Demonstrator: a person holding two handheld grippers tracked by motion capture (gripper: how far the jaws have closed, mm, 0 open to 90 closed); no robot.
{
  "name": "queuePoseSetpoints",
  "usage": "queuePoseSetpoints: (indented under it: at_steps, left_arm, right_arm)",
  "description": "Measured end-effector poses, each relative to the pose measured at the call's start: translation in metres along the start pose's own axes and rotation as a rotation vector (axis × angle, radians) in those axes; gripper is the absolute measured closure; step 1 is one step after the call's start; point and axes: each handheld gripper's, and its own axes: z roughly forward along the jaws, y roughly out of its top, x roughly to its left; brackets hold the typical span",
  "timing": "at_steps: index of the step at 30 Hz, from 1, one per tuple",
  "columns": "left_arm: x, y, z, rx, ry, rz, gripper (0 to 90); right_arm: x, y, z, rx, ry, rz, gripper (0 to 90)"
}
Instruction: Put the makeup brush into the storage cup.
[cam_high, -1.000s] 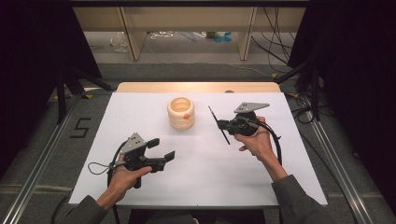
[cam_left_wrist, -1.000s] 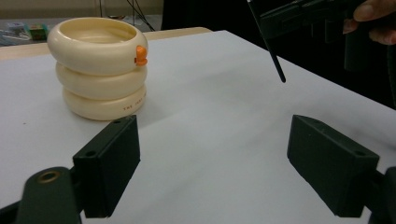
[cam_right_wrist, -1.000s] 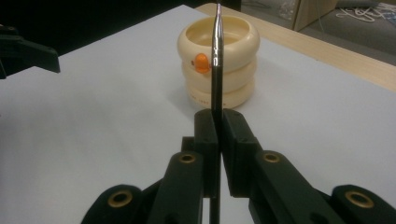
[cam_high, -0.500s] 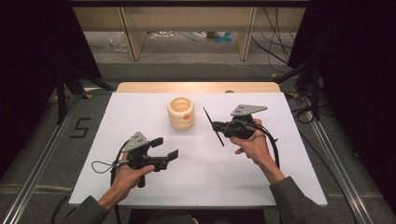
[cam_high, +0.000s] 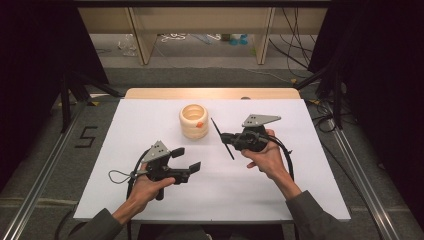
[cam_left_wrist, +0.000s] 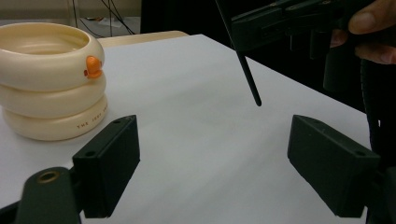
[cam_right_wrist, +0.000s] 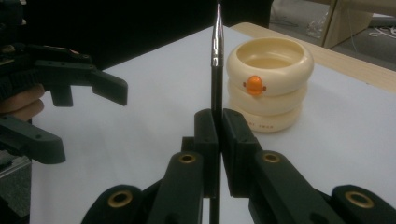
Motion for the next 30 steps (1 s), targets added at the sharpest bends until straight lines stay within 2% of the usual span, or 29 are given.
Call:
queuePoseSetpoints:
  at_steps: [1, 6, 7, 10, 11, 12, 13, 14, 15, 17, 18, 19, 21, 22, 23, 26, 27, 28, 29, 30]
  left_arm:
    - [0.0, 0.001, 0.001, 0.003, -0.005, 0.013, 16.5]
    - [-0.004, 0.001, 0.006, 0.005, -0.015, 0.009, 16.5]
    - [-0.006, 0.001, 0.009, 0.008, -0.024, 0.018, 16.5]
    - [-0.007, 0.001, 0.012, 0.007, -0.025, 0.005, 16.5]
    - [-0.007, 0.001, 0.012, 0.01, -0.033, 0.015, 16.5]
    - [-0.008, 0.001, 0.013, 0.011, -0.03, 0.001, 16.5]
    - [-0.008, 0.001, 0.014, 0.008, -0.034, 0.008, 16.5]
    - [-0.008, 0.001, 0.015, 0.01, -0.038, 0.016, 16.5]
    - [-0.009, 0.001, 0.016, 0.009, -0.035, 0.004, 16.6]
    - [-0.01, 0.001, 0.019, 0.015, -0.044, 0.0, 16.9]
    - [-0.009, 0.001, 0.019, 0.018, -0.054, 0.01, 17.8]
    - [-0.01, 0.001, 0.02, 0.019, -0.051, -0.003, 17.9]
    - [-0.01, 0.001, 0.02, 0.018, -0.056, 0.007, 17.9]
    - [-0.011, 0.001, 0.021, 0.016, -0.054, -0.002, 18.0]
    - [-0.01, 0.002, 0.022, 0.016, -0.06, 0.006, 17.9]
    - [-0.011, 0.001, 0.023, 0.019, -0.056, -0.003, 17.8]
    - [-0.01, 0.001, 0.024, 0.024, -0.064, 0.018, 17.8]
    - [-0.01, 0.001, 0.024, 0.024, -0.064, 0.018, 17.9]
    - [-0.011, 0.001, 0.024, 0.023, -0.06, 0.001, 17.9]
    - [-0.012, 0.001, 0.024, 0.021, -0.062, 0.003, 18.3]
  right_arm:
    - [0.001, 0.0, 0.0, 0.002, -0.002, -0.004, 85.5]
    - [0.005, 0.002, 0.002, -0.003, 0.009, -0.008, 85.5]
    - [0.006, 0.001, 0.003, -0.013, 0.015, -0.003, 85.5]
    - [0.008, 0.001, 0.004, -0.009, 0.036, -0.003, 85.4]
    - [0.008, 0.001, 0.004, -0.009, 0.036, -0.003, 85.4]
    - [0.009, 0.001, 0.005, -0.013, 0.043, -0.002, 85.5]
    - [0.01, 0.002, 0.005, -0.006, 0.038, -0.008, 85.5]
    - [0.012, 0.002, 0.008, -0.015, 0.053, -0.006, 85.4]
    - [0.014, 0.002, 0.009, -0.012, 0.065, -0.007, 85.5]
    - [0.017, 0.002, 0.011, -0.005, 0.072, -0.011, 85.5]
    - [0.018, 0.002, 0.012, -0.013, 0.076, -0.012, 85.5]
    - [0.018, 0.002, 0.012, -0.003, 0.07, -0.018, 85.5]
    - [0.019, 0.002, 0.014, -0.009, 0.084, -0.011, 85.4]
    - [0.02, 0.002, 0.014, -0.005, 0.089, -0.012, 85.5]
    - [0.02, 0.002, 0.014, -0.006, 0.08, -0.018, 85.5]
    - [0.023, 0.001, 0.016, -0.01, 0.101, -0.007, 85.5]
    - [0.025, 0.002, 0.016, -0.014, 0.102, -0.007, 85.5]
    - [0.026, 0.002, 0.017, -0.023, 0.113, -0.006, 85.5]
    - [0.026, 0.002, 0.017, -0.023, 0.113, -0.006, 85.5]
    - [0.027, 0.002, 0.017, -0.017, 0.115, -0.007, 85.5]
